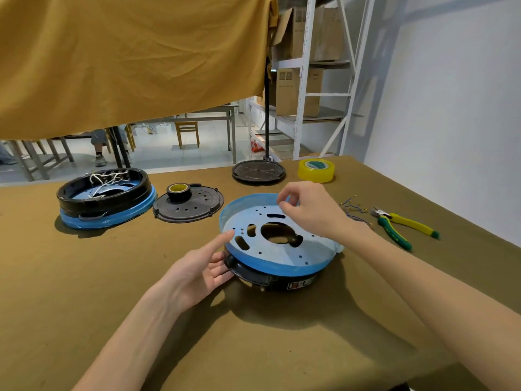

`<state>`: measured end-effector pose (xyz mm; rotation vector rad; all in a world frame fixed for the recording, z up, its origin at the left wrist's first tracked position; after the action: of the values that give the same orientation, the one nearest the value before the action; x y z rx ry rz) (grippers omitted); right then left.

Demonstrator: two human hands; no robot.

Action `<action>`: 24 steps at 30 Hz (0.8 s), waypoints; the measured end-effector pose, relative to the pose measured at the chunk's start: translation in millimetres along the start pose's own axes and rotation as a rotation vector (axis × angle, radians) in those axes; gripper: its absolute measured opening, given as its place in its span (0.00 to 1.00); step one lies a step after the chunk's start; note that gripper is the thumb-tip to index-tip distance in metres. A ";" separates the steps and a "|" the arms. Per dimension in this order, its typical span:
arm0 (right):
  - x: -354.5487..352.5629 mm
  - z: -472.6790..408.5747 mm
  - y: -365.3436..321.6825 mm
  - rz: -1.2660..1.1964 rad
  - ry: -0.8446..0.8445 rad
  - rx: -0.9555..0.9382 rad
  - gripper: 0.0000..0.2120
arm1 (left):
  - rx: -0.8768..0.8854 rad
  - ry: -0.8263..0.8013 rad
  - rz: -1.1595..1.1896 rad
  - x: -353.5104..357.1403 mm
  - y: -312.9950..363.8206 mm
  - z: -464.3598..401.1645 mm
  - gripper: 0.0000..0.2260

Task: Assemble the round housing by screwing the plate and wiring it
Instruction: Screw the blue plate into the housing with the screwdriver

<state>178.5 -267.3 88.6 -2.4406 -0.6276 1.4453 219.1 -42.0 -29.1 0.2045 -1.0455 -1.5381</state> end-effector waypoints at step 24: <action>-39.7 69.8 72.2 0.181 0.306 0.355 0.10 | -0.051 -0.014 0.144 -17.0 13.6 -4.7 0.35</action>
<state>118.1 -350.8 56.0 -2.4013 -0.0772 1.0907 236.5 -28.1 -29.4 0.0808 -1.0089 -1.4360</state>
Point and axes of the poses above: each hand's wrist, its own z-axis away from the middle knuckle, its own x-axis out of the palm, y = z × x, the point moved 6 cm from there along -z, towards the middle knuckle, and after that the axes turned 10 degrees about -x, right-handed, at the moved point
